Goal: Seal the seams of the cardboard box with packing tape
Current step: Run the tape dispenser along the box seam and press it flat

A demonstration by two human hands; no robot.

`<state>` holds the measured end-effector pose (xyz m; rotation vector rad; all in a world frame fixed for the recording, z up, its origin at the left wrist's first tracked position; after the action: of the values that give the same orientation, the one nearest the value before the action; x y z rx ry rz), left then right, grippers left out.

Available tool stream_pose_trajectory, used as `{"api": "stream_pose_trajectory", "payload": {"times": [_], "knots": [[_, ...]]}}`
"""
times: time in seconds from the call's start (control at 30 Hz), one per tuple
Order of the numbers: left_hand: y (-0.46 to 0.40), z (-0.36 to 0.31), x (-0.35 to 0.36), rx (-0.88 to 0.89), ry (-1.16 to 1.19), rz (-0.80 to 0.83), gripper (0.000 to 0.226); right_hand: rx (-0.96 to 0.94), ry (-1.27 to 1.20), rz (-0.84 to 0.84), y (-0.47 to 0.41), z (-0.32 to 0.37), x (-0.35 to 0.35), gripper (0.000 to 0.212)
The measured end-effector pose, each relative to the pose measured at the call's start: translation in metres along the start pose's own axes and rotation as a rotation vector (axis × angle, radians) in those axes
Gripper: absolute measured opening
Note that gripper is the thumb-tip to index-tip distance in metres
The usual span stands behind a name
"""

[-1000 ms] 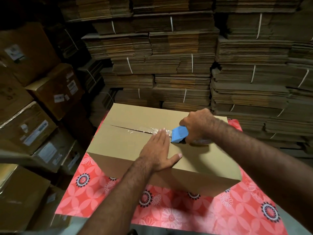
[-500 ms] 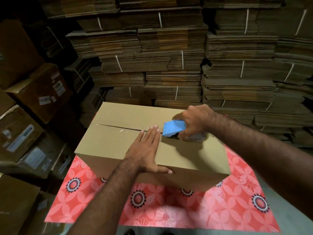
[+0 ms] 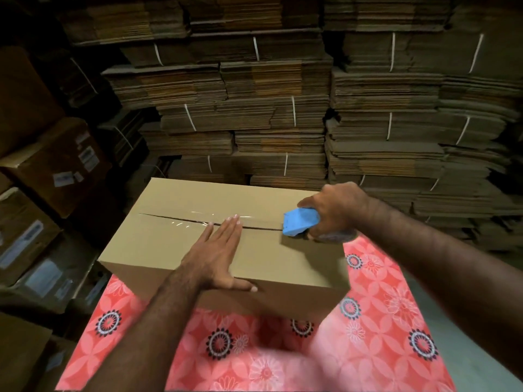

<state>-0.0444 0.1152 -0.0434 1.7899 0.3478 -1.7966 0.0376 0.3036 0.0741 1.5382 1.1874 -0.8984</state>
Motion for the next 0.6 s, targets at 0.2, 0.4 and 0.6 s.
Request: {"api": "stream_pose_trajectory", "payload": {"times": [0.2,0.4,0.6], "knots": [[0.002,-0.003,-0.013,-0.046,0.125,-0.023,0.145,-0.046,0.1,0.074,-0.023,0.028,-0.005,0.047],[-0.018,-0.058,-0.014,-0.065,0.216,-0.037,0.146,-0.036,0.112,0.097,-0.025,0.026,-0.004,0.048],[-0.015,-0.07,-0.014,0.098,0.213,-0.098,0.125,-0.019,0.105,0.1,-0.027,0.024,-0.003,0.054]]}}
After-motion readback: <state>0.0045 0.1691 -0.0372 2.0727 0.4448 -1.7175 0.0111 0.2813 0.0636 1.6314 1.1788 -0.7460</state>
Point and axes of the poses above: each hand's wrist, its own y-axis away from the middle knuckle, its own x-axis out of the palm, z = x × y, the point moved 10 cm from there along -y, towards the middle knuckle, and after that the axes turned 9 degrees about -x, right-handed, at the moved point
